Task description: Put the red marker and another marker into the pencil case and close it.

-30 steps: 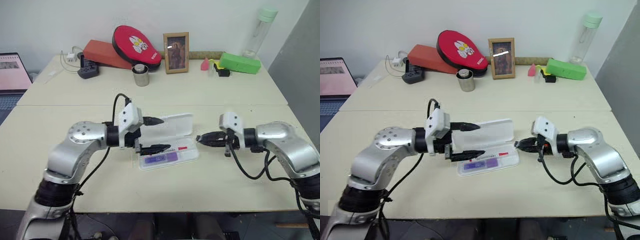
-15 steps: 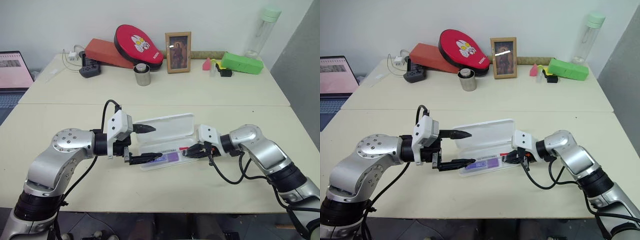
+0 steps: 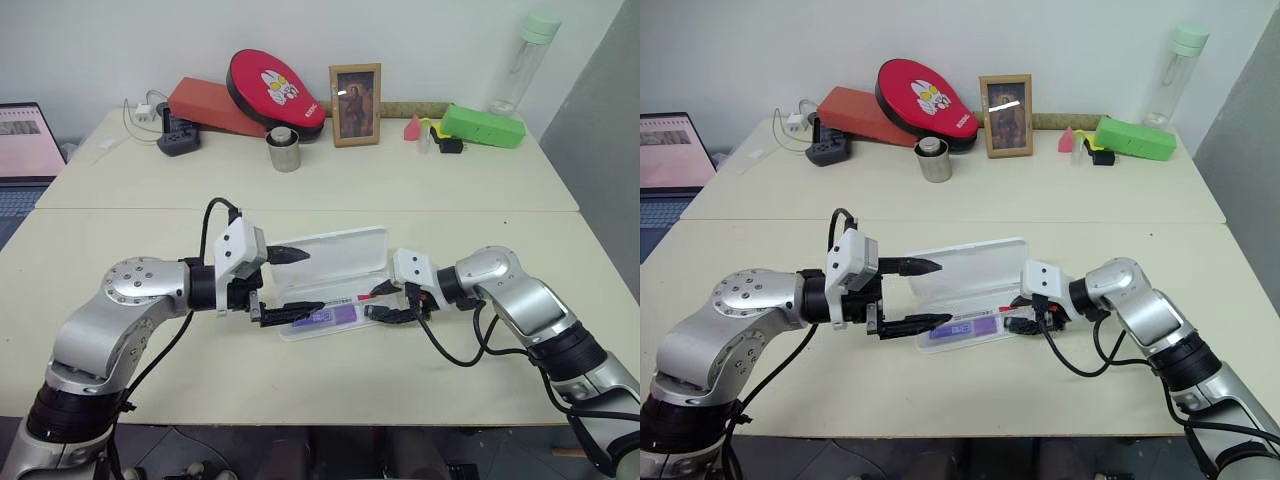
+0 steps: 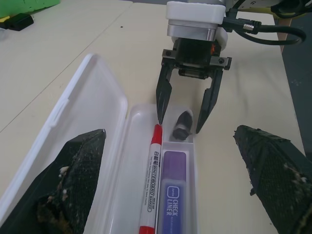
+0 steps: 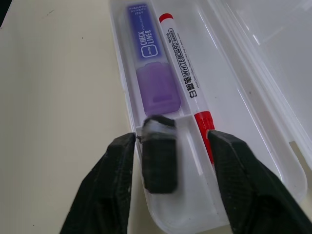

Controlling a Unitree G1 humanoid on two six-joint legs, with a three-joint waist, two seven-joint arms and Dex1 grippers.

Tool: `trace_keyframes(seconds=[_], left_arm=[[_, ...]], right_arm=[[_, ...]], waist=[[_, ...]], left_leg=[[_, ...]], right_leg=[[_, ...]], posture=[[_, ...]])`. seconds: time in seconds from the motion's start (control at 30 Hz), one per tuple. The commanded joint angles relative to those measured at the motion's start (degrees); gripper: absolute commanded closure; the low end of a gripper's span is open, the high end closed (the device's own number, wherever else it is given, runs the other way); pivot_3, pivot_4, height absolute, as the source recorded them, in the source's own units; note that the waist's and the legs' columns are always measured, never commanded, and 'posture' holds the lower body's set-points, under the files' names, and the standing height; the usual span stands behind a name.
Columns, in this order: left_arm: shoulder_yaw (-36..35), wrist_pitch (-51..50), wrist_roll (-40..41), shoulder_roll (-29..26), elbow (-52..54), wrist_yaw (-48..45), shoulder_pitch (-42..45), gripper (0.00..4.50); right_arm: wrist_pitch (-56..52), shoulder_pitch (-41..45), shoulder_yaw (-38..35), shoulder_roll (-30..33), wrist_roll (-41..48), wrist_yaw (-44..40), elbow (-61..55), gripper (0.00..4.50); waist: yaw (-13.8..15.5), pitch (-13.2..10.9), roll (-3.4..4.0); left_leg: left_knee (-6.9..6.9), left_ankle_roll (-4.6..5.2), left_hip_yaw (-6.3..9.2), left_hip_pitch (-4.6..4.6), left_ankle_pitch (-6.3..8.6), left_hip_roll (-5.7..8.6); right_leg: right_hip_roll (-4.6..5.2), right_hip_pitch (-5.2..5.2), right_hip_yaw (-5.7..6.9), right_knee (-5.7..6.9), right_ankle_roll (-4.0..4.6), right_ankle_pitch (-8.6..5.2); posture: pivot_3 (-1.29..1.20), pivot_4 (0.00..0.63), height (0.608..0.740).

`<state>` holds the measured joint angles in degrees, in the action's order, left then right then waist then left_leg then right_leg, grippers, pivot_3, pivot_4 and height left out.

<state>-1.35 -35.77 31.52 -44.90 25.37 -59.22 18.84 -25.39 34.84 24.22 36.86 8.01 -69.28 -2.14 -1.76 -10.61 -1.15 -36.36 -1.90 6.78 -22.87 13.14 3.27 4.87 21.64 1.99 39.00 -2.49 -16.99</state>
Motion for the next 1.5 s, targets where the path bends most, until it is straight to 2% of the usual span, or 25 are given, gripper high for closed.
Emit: trace_keyframes(seconds=[0.03,0.17,0.27,0.4,0.53,0.67,0.77,0.87,0.9,1.0,1.2,1.43,1.5], left_arm=[[0.15,0.73,0.57,0.08,1.34,0.3,1.25,0.0],[0.46,0.83,0.56,0.31,1.25,0.39,1.56,0.0],[0.12,0.84,0.8,0.4,1.26,0.64,1.52,0.0],[-2.57,0.16,1.21,0.39,1.74,3.09,-0.14,0.0],[-9.91,-3.38,6.99,1.1,4.91,6.97,-3.74,0.0],[-18.53,-5.33,12.4,2.0,7.05,11.7,-7.36,0.0],[-21.93,-5.77,14.87,2.68,8.32,14.83,-8.58,0.0],[-24.12,-5.94,16.77,3.14,10.23,17.32,-10.71,0.0],[-24.75,-6.08,17.27,3.15,11.14,18.07,-11.8,0.0],[-27.02,-6.29,19.29,3.29,13.53,20.49,-14.5,0.0],[-29.18,-6.14,22.34,2.78,15.94,23.78,-17.99,0.0],[-29.22,-5.66,24.15,1.88,16.5,26.01,-18.46,0.0],[-29.3,-5.58,24.49,1.73,16.4,26.18,-18.56,0.0]], right_arm=[[0.28,1.29,-2.57,-0.17,1.1,-0.21,-1.55,1.04],[0.62,1.44,-2.66,-0.16,0.7,-0.41,-0.93,0.03],[-0.47,1.69,-4.34,-0.29,3.02,-1.1,-2.38,0.03],[-4.82,4.49,-11.07,-1.01,11.69,-3.0,-4.55,0.03],[-7.04,9.64,-15.57,-1.97,17.27,-4.44,-2.17,0.03],[-6.67,20.8,-18.12,-7.0,17.51,-1.17,10.29,0.03],[-1.45,28.74,-15.52,-11.01,10.31,4.13,25.81,0.03],[5.33,35.73,-11.53,-14.94,1.17,11.49,41.8,0.39],[7.19,36.01,-10.6,-15.21,0.47,9.15,42.81,0.45],[11.07,36.91,-8.81,-16.24,-1.44,4.49,45.8,1.26],[16.1,39.08,-8.04,-18.43,-5.41,2.99,53.29,2.65],[18.57,39.85,-8.5,-19.76,-7.5,1.44,56.09,4.29],[19.3,39.62,-8.02,-19.71,-8.45,1.26,56.36,4.44]], waist=[[0.0,0.0,0.0],[0.0,0.0,0.0],[-0.01,0.0,0.0],[-0.13,0.0,0.0],[-0.11,0.0,0.01],[-0.52,-0.01,0.01],[-0.35,0.0,0.01],[-0.42,0.0,0.0],[-0.41,0.0,0.0],[0.0,0.0,0.0],[-0.14,0.0,0.0],[-0.23,0.0,0.0],[-0.22,0.0,0.0]], left_leg=[[0.0,0.0,0.0,0.0,0.0,0.0],[0.0,0.0,0.01,0.0,0.0,0.0],[0.0,0.0,0.0,0.0,0.0,0.0],[0.0,0.0,0.01,0.0,0.0,0.0],[0.0,0.01,0.08,0.0,0.01,0.0],[0.02,0.01,0.12,0.02,0.01,0.01],[0.04,0.0,0.2,0.04,0.0,-0.01],[0.07,-0.15,0.06,0.06,-0.08,0.03],[0.08,-0.17,0.05,0.04,-0.1,0.02],[0.14,-0.23,0.04,-0.12,-0.13,0.06],[0.21,-0.23,-0.48,-0.02,-0.13,0.02],[0.25,-0.18,-0.62,0.07,-0.1,-0.09],[0.26,-0.18,-0.64,0.06,-0.1,-0.08]], right_leg=[[0.0,0.0,0.0,0.0,0.0,0.0],[0.0,0.0,0.01,0.0,0.0,0.0],[0.0,0.0,0.0,0.0,0.0,0.0],[0.0,0.01,-0.01,0.0,0.0,0.0],[-0.01,0.03,-0.01,0.01,0.01,0.0],[0.01,0.07,-0.08,0.03,0.06,0.04],[-0.01,0.06,-0.04,0.03,0.1,0.06],[-0.04,0.09,-0.14,0.03,0.11,0.06],[-0.03,0.12,-0.15,0.01,0.11,0.06],[0.01,0.28,-0.28,-0.07,0.11,0.06],[-0.01,0.49,-0.88,0.08,0.06,0.1],[-0.23,0.59,-1.18,0.09,0.11,0.18],[-0.23,0.61,-1.2,0.08,0.11,0.18]], posture=[[0.0,0.15,0.74],[0.0,0.15,0.74],[0.0,0.15,0.74],[0.0,0.15,0.74],[0.0,0.15,0.74],[0.0,0.15,0.74],[0.0,0.15,0.74],[0.0,0.15,0.74],[0.0,0.15,0.74],[0.0,0.15,0.74],[0.0,0.15,0.74],[0.0,0.15,0.74],[0.0,0.15,0.74]])
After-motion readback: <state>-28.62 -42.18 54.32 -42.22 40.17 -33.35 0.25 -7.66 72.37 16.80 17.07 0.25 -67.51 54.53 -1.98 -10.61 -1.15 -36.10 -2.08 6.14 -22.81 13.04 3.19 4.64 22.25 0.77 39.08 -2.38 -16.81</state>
